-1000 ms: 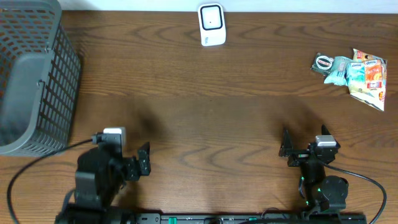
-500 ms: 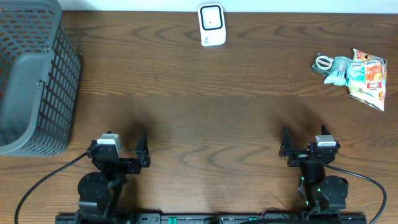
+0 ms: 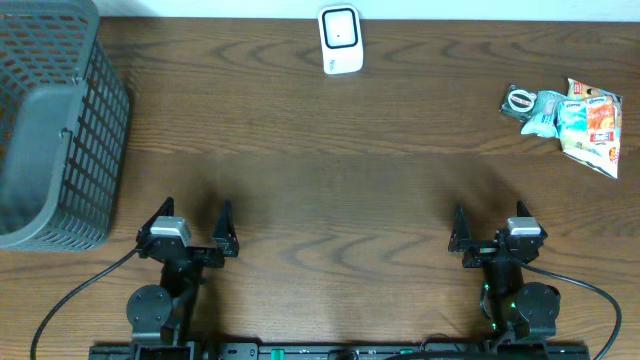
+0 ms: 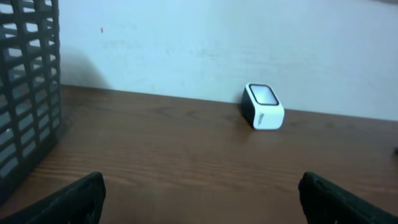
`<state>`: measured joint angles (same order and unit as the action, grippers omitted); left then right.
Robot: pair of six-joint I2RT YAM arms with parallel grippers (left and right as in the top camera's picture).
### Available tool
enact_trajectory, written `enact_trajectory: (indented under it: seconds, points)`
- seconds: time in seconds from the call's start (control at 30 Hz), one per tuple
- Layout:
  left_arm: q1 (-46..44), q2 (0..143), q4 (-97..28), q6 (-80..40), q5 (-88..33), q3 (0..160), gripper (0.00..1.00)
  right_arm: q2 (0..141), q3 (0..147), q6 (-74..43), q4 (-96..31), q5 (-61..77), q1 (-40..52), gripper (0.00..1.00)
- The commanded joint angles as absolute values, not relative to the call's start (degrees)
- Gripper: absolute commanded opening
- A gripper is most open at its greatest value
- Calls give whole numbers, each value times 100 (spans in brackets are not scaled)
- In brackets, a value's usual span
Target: Scan the item barcode
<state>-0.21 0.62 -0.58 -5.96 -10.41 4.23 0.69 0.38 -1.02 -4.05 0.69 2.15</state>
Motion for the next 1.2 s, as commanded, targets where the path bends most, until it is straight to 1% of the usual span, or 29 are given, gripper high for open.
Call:
enact_trajectory:
  seconds: [0.0, 0.07, 0.3, 0.37, 0.5, 0.87, 1.17]
  points:
    - [8, 8, 32, -309, -1135, 242, 98, 32, 30, -165, -434, 102, 220, 99]
    - [8, 8, 193, -301, -1133, 51, 98, 32, 30, -165, -434, 102, 220, 99]
    - [3, 8, -99, -298, -1044, 21, 98, 32, 30, -165, -434, 102, 220, 99]
    - [3, 8, -353, -301, -976, 21, 98, 32, 32, -165, -434, 102, 220, 99]
    - [3, 8, -342, -156, -899, 21, 98, 32, 30, -165, -434, 102, 220, 99]
    - [3, 8, -432, -38, -25, 21, 98, 32, 30, -165, -434, 102, 220, 99]
    - [3, 8, -432, -40, 3, 21, 98, 32, 32, -165, -434, 102, 220, 99]
